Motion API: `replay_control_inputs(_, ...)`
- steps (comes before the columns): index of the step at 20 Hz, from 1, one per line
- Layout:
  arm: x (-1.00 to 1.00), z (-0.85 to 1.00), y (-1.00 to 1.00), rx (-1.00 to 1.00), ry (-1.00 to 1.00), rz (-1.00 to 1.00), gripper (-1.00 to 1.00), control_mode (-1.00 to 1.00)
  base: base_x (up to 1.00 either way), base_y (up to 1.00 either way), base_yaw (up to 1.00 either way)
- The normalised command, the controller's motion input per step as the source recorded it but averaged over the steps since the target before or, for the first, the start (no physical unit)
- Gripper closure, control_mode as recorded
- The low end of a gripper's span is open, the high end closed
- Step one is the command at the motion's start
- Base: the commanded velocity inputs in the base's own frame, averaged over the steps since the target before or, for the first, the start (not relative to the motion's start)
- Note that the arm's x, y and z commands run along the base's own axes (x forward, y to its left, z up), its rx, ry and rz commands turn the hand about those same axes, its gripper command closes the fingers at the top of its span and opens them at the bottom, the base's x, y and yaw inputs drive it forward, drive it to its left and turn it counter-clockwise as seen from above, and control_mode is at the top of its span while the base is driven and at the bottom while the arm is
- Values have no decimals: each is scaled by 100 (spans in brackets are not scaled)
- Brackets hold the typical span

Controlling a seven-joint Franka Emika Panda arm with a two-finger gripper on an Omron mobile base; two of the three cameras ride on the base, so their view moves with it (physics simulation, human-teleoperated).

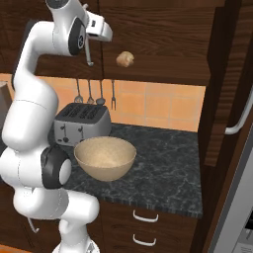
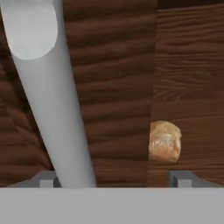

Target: Open the cabinet, pick up the bread from the cabinet and place it in the basket. Then move the basket to the dining counter.

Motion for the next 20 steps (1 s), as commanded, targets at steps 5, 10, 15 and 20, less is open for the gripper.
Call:
replay_control_inputs(5,89,-35,95,-7,0,-16,100,-100,0,0,0)
replay_control_inputs(10,86,-52,12,3,-1,0,100,-100,0,0,0)
replay_control_inputs(15,52,-90,39,17,-3,25,100,-100,0,0,0)
replay_control_inputs(20,26,-75,99,8,0,45,100,-100,0,0,0)
